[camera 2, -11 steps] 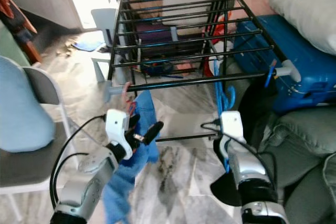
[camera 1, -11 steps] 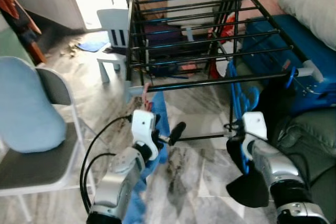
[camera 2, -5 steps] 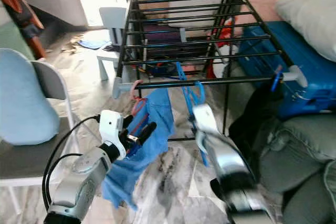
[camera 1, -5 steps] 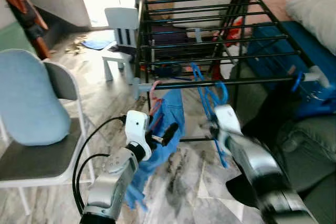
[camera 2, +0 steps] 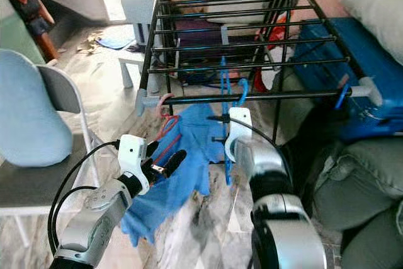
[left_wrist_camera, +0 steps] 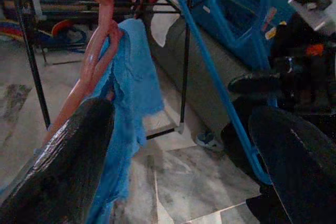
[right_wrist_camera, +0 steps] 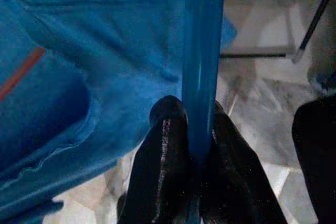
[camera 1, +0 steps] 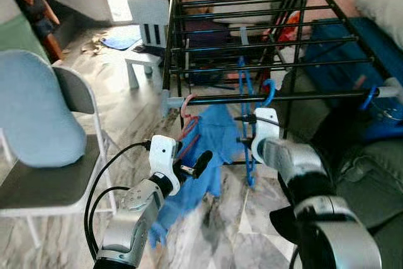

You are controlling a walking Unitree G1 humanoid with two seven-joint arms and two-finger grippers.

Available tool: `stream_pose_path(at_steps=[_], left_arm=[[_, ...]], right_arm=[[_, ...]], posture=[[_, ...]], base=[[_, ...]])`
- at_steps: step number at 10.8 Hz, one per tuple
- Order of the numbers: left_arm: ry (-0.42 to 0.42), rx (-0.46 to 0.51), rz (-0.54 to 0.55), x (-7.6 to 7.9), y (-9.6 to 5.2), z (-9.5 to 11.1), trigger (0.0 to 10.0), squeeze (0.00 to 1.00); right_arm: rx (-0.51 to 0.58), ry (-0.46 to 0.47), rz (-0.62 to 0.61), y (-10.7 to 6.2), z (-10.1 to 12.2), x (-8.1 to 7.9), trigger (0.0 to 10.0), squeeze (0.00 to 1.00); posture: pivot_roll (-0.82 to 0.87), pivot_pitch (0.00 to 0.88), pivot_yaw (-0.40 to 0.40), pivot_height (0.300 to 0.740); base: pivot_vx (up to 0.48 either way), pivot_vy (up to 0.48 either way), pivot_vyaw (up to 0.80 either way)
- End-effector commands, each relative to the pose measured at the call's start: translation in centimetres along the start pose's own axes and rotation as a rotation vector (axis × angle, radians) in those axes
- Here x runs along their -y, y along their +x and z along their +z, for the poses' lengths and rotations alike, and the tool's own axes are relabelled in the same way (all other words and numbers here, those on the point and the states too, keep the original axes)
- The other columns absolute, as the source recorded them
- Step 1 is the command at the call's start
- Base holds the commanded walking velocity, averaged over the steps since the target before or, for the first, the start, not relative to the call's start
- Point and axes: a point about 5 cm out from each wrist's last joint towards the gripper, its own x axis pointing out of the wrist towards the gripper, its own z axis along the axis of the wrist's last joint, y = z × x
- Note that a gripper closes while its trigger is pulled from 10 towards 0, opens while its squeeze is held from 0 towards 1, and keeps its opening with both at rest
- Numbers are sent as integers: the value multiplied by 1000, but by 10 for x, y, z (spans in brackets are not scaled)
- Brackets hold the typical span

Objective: Hang hanger

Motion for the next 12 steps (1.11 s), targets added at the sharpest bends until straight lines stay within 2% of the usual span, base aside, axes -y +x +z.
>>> stream_pose_path(at_steps=[1, 2, 3, 7, 11, 12], left_arm=[[16, -9, 6, -1, -2, 0, 10000, 0], [17, -11, 6, -1, -2, 0, 10000, 0], [16, -16, 8, -1, -3, 0, 10000, 0], [18, -36, 6, -2, -3, -1, 10000, 0], [25, -47, 1, -2, -1, -1, 10000, 0], [28, -47, 10, -3, 0, 0, 10000, 0]], right_arm=[[38, 11, -24, -3, 16, 5, 10000, 0], [29, 30, -35, -3, 16, 8, 10000, 0], [-6, 61, -82, -1, 11, 20, 10000, 0], [-102, 97, -112, 3, -19, 35, 10000, 0], [-109, 62, -126, 5, -29, 40, 10000, 0], [-21, 6, -113, 6, -27, 43, 10000, 1000]], posture=[[-113, 0, 55, 740], [-112, 0, 54, 740], [-111, 0, 53, 740], [-118, 0, 69, 740], [-119, 0, 72, 740], [-115, 0, 70, 740]], base=[[0, 0, 0], [0, 0, 0], [0, 0, 0], [0, 0, 0], [0, 0, 0], [0, 0, 0]])
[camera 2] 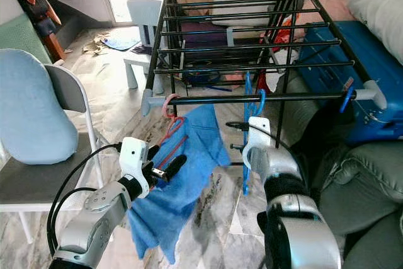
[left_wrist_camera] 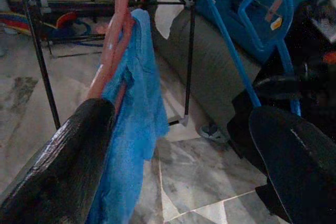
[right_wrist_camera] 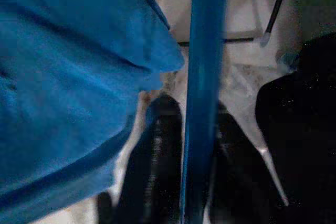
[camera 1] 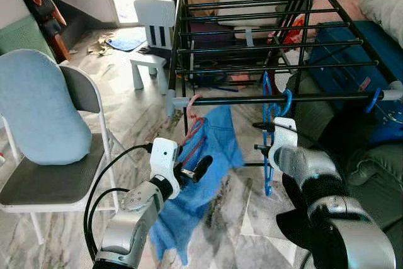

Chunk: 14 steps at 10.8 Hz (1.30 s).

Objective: Hang hanger

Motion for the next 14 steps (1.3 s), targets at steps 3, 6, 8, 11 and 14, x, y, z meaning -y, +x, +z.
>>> stream_pose_path(at_steps=[3, 6, 8, 11, 14], left_arm=[[9, -8, 33, -6, 0, 2, 10000, 0], [13, -6, 34, -6, 2, 3, 10000, 0], [-8, -7, 56, -9, 0, 2, 10000, 0], [-13, -13, 57, -8, 0, 0, 10000, 0], [3, -9, 55, -7, 0, 0, 10000, 0]], right_arm=[[73, -173, -74, -1, -1, 5, 10000, 1000], [110, -228, -84, -7, -4, 1, 10000, 1000], [139, -249, -112, -11, -9, 3, 10000, 1000], [156, -230, -111, -21, -22, 1, 10000, 1000], [201, -230, -121, -29, -21, 2, 10000, 1000]], posture=[[-122, 0, 67, 740], [-130, 0, 70, 740], [-133, 0, 70, 740], [-137, 0, 68, 740], [-144, 0, 66, 740]], base=[[0, 0, 0], [0, 0, 0], [0, 0, 0], [0, 0, 0], [0, 0, 0]])
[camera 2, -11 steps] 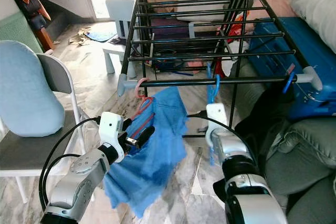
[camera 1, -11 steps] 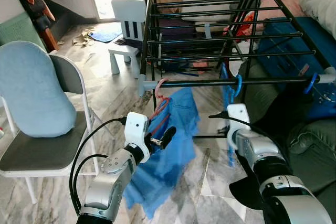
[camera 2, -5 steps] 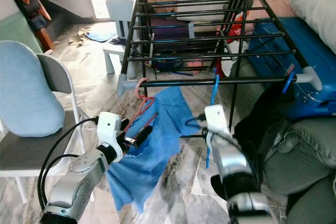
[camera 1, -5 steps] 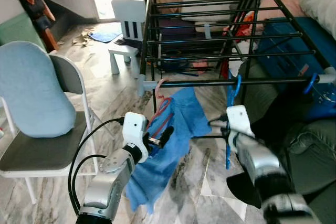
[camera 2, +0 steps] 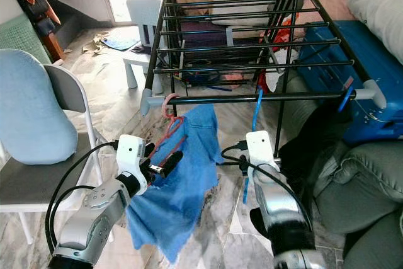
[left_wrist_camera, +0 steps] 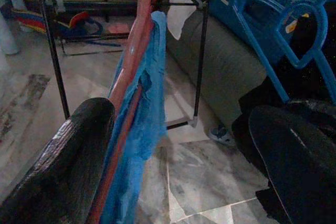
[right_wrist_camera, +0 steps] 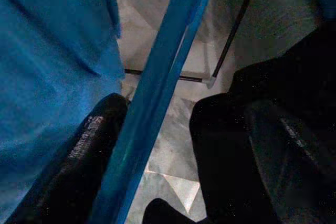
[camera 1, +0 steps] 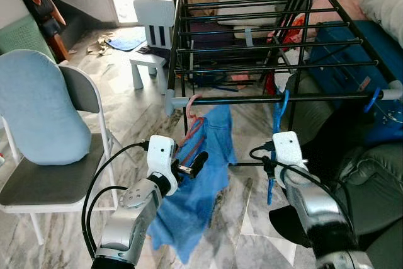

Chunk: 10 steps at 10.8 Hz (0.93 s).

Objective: Hang hanger

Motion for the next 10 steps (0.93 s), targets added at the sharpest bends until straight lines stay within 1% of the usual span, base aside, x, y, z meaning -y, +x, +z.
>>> stream_pose_path(at_steps=[1, 2, 5, 6, 7, 10], left_arm=[[21, -6, 37, -3, -1, -2, 10000, 0], [32, -8, 77, -7, -1, -2, 10000, 0], [53, 1, 90, -6, 1, -1, 10000, 0], [57, 3, 93, -5, 2, -1, 10000, 0], [56, 2, 92, -5, 2, -1, 10000, 0], [57, -6, 89, -4, 3, -2, 10000, 0]], right_arm=[[37, -14, -13, -5, 6, 1, 10000, 1000], [66, -27, -27, -10, 8, 3, 10000, 1000], [131, -40, -50, -17, 21, 6, 10000, 1000], [134, -38, -51, -18, 21, 7, 10000, 1000], [142, -16, -29, -18, 22, 5, 10000, 1000], [130, -26, -36, -17, 22, 5, 10000, 1000]], posture=[[-144, 0, 64, 740], [-143, 0, 59, 740], [-147, 0, 56, 740], [-147, 0, 54, 740], [-147, 0, 54, 740], [-147, 0, 49, 740]], base=[[0, 0, 0], [0, 0, 0], [0, 0, 0], [0, 0, 0], [0, 0, 0], [0, 0, 0]])
